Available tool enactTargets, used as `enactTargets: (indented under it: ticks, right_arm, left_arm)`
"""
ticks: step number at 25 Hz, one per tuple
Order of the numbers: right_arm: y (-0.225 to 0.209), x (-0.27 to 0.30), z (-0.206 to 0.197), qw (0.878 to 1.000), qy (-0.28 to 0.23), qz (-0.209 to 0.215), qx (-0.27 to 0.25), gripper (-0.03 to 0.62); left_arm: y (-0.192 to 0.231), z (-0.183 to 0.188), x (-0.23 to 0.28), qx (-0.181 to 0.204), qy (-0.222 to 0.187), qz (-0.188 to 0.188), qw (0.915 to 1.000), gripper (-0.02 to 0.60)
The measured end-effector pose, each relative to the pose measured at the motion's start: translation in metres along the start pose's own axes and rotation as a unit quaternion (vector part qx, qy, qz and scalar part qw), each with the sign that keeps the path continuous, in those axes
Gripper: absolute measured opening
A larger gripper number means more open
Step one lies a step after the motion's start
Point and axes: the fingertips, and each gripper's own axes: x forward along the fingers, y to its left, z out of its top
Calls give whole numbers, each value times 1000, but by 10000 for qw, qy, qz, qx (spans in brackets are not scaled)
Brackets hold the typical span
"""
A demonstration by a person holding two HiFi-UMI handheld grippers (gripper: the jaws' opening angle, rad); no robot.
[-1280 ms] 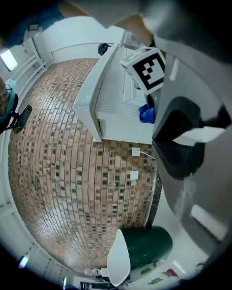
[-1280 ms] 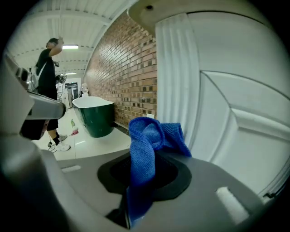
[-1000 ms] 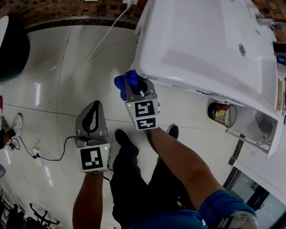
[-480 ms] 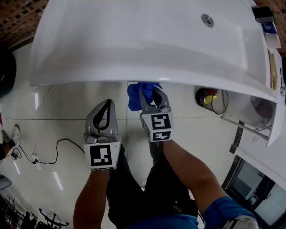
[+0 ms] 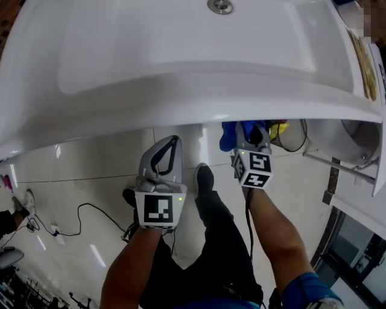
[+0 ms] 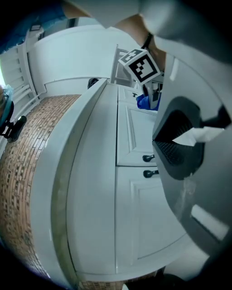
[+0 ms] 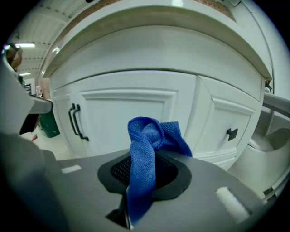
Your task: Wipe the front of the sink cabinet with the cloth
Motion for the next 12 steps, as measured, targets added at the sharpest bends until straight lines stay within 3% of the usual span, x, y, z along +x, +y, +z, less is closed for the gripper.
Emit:
enactTargets:
  ticks: [7, 12]
  right_arm:
    - [-73, 30, -37, 9964, -274, -796, 103, 87]
    - [-76, 45, -43, 9926, -591, -1034, 255, 87]
  left_arm:
    - [-2, -46, 35, 442, -150, -238, 9986, 3]
    - [38, -79, 30, 463, -160, 92, 9988, 3]
